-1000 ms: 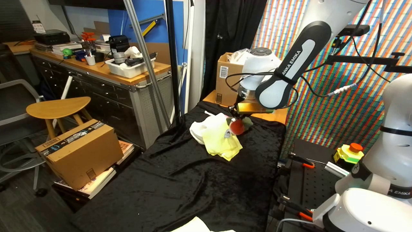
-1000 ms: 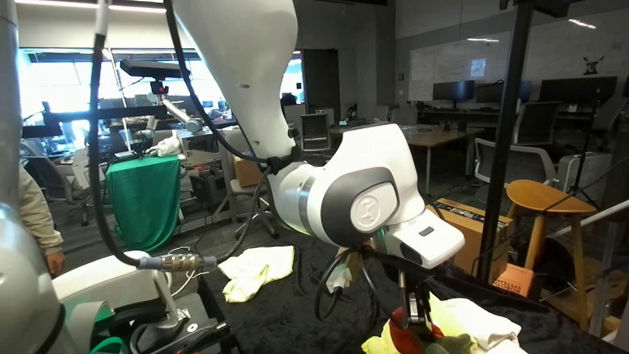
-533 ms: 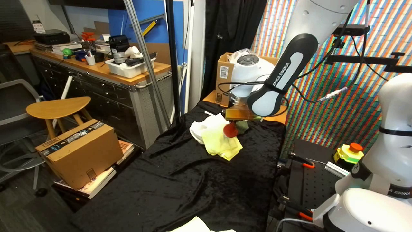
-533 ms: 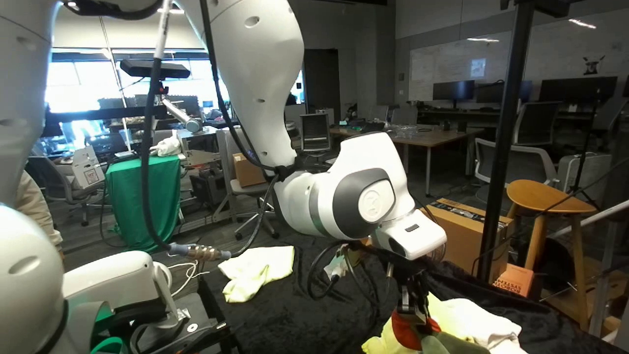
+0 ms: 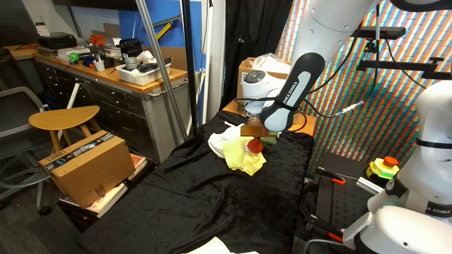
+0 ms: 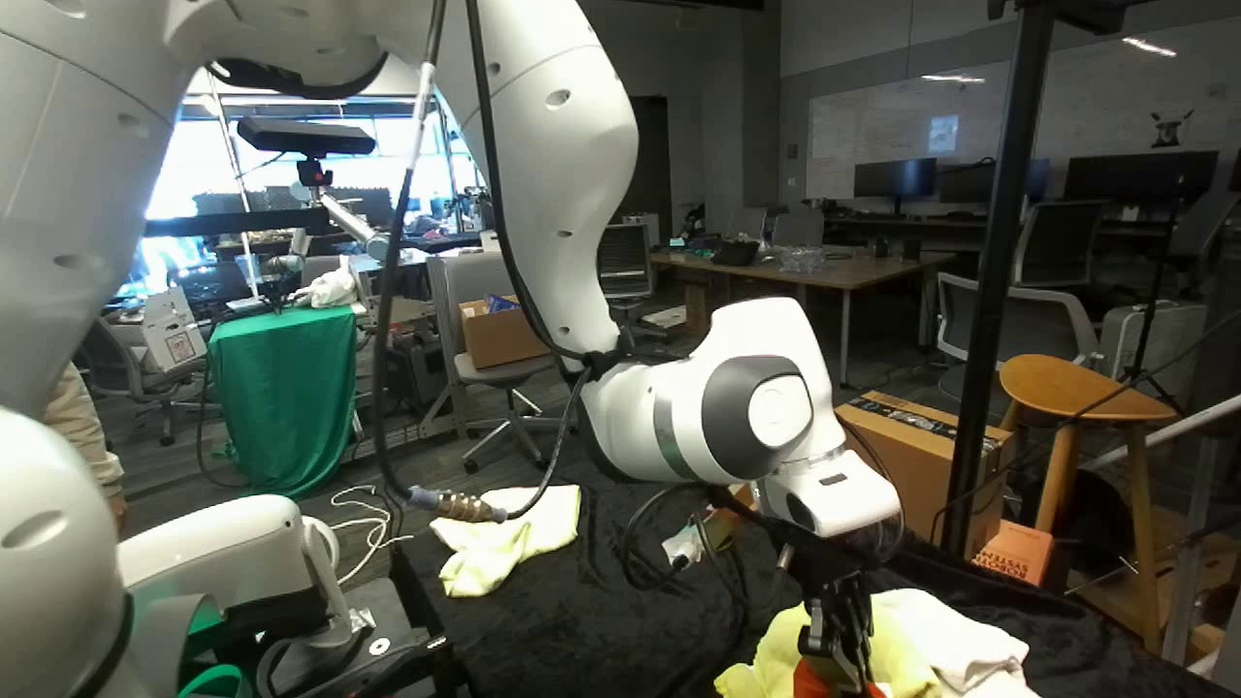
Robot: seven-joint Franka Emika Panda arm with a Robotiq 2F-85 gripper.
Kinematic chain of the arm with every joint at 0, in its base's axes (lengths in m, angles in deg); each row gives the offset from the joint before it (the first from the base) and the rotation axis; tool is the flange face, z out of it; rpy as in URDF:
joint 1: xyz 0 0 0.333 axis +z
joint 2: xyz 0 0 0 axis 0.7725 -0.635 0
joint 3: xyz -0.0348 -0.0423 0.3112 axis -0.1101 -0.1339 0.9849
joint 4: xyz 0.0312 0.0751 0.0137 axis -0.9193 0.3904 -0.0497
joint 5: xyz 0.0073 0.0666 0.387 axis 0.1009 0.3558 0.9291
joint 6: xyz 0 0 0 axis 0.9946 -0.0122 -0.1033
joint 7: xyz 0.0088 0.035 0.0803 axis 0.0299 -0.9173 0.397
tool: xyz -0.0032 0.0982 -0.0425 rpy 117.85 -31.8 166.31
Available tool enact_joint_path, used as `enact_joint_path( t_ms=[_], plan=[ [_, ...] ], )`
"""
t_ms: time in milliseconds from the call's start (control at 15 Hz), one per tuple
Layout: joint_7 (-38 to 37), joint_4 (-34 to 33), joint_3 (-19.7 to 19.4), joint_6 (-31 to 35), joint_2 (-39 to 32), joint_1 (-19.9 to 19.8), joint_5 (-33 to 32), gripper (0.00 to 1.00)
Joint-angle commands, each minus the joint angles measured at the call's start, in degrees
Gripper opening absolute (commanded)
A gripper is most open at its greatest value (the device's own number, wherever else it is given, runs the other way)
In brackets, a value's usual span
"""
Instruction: Pile up all the objects on the table
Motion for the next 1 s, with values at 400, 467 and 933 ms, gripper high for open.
enact_joint_path(
  t_ms=[400,467,933],
  plan=[
    [-1.7,-5.6,9.7,-4.8,-5.4,-10.1,1.3,0.1],
    [-1.6,-6.2,10.4,-5.1,-5.7,-10.7,1.3,0.1],
    [-2.3,-7.8,10.9,-7.3,-4.8,-11.5,-0.3,0.59]
  ],
)
